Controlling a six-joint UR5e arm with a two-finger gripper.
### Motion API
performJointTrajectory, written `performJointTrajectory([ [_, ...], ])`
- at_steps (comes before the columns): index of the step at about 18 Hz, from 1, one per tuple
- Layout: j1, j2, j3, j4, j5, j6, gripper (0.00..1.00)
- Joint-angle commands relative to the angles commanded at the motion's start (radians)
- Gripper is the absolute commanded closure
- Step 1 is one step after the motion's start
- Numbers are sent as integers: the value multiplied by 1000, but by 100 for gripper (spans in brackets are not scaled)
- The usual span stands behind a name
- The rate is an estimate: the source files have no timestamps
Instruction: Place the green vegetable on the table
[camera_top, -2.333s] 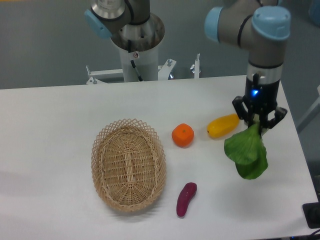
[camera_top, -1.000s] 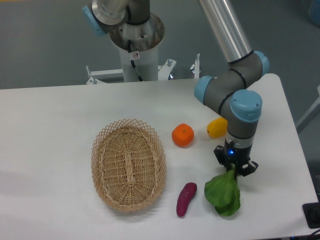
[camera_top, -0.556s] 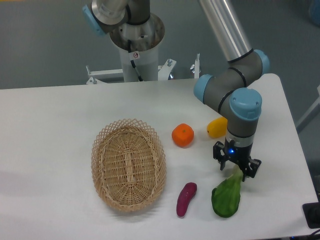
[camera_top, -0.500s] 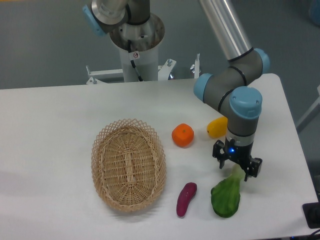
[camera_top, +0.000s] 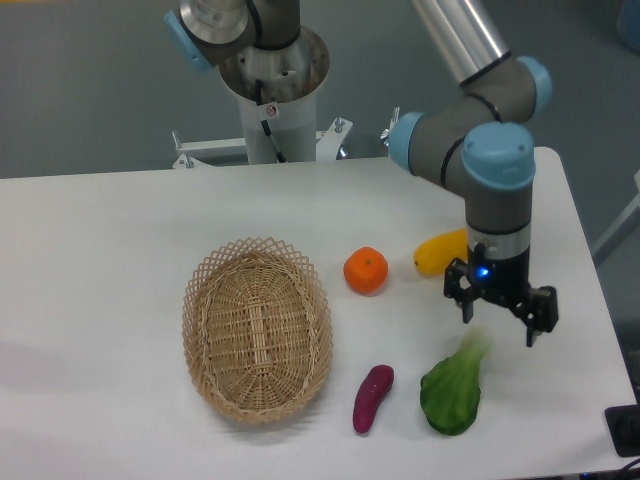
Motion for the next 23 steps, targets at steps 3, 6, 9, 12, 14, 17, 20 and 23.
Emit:
performJointTrajectory([
  [3,31,45,6,-60,-2,72,0],
  [6,121,104,6,-197,-3,269,0],
  [9,178,140,3,-277,-9,414,0],
  [12,218,157,3,-308,-55,463,0],
  [14,242,158,6,-334,-98,465,0],
  [17,258,170,6,-348,-101,486,0],
  [20,258,170,5,-348,-109,489,0],
  [23,262,170,5,-348,-118,489,0],
])
